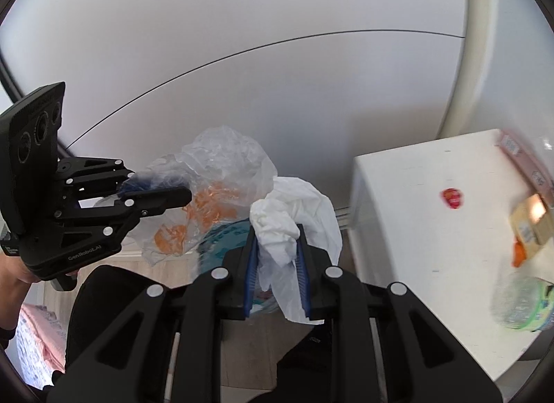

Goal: Collect trash
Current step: 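Carry bag and tissue over the bin and open both tools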

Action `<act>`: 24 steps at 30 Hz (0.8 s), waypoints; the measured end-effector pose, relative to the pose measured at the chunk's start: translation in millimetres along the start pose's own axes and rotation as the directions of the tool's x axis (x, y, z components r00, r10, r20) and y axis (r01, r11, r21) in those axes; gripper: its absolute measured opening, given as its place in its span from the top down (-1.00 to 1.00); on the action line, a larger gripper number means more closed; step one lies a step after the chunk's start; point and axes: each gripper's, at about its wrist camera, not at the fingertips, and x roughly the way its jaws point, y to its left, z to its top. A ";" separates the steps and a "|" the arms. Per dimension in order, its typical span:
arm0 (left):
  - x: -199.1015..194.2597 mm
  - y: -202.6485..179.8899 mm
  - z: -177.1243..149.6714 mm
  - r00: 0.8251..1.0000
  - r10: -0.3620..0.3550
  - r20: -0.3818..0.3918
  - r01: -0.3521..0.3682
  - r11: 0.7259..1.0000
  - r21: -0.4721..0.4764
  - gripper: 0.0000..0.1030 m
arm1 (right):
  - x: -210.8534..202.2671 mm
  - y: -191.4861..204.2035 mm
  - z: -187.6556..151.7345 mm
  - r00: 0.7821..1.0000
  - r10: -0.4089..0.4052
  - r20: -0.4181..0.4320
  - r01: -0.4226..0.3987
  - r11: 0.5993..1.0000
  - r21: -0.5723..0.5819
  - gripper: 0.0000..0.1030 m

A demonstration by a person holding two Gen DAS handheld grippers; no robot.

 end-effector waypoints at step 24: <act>78.2 102.0 -149.7 0.968 0.021 -0.250 -0.086 0.964 -0.252 0.87 | 221.8 20.3 -25.2 0.958 0.110 -0.265 -0.125 0.991 -0.040 0.59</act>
